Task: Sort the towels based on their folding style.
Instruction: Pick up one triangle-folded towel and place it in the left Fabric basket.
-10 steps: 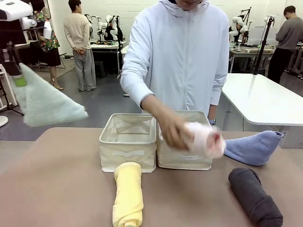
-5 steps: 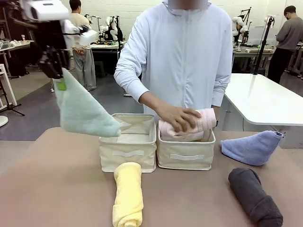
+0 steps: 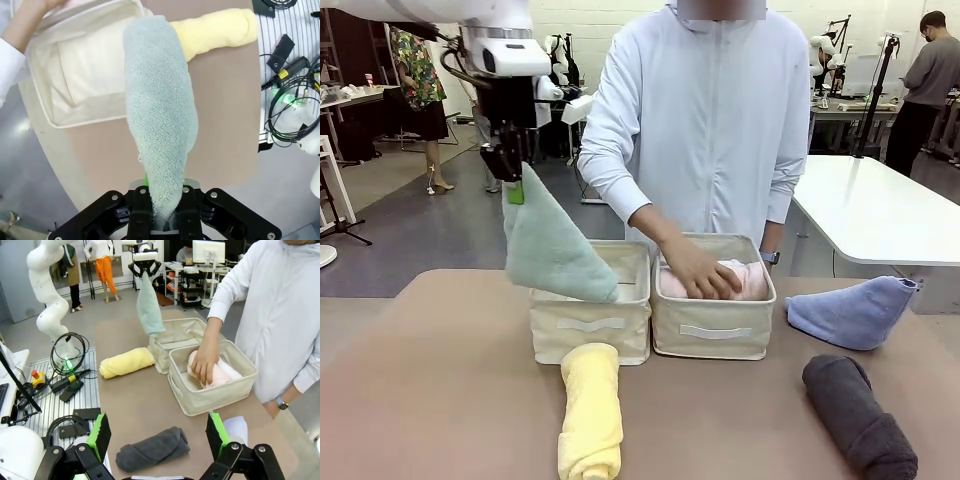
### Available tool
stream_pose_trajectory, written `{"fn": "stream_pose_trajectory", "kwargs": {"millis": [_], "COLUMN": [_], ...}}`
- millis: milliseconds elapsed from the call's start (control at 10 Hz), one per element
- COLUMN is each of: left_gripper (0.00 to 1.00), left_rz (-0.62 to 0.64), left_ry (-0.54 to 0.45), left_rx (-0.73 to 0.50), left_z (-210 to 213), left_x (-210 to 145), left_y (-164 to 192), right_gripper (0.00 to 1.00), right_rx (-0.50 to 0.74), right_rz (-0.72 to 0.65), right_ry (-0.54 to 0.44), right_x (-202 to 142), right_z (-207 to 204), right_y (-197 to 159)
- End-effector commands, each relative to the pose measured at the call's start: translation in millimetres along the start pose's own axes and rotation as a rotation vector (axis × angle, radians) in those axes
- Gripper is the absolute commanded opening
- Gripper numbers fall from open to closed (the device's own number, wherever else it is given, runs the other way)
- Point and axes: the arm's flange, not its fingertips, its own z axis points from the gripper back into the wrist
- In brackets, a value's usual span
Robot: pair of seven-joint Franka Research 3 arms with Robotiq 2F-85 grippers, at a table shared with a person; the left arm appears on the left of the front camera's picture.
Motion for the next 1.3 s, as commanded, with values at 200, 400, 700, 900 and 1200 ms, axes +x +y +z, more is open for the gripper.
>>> {"fn": "stream_pose_trajectory", "kwargs": {"millis": [200,400,700,900,1200], "left_gripper": [0.15,0.15,0.15,0.15,0.15], "left_rz": [0.026,0.031,0.050,0.058,0.054], "left_ry": [-0.049,-0.044,-0.021,-0.012,-0.011], "left_rx": [0.037,0.047,0.003,-0.045,-0.110], "left_z": [4.9,-4.9,-44.1,-79.1,-118.7], "left_x": [6.4,8.5,10.1,4.8,5.3], "left_y": [38.5,56.8,83.2,92.7,89.8], "right_gripper": [1.00,1.00,1.00,1.00,1.00], "right_rx": [0.003,0.003,0.003,0.003,0.003], "right_rz": [0.016,0.016,0.016,0.016,0.016], "right_ry": [-0.030,-0.030,-0.030,-0.030,-0.030], "right_x": [1.9,1.9,1.9,1.9,1.9], "right_z": [0.4,0.4,0.4,0.4,0.4], "right_y": [-1.2,-1.2,-1.2,-1.2,-1.2]}}
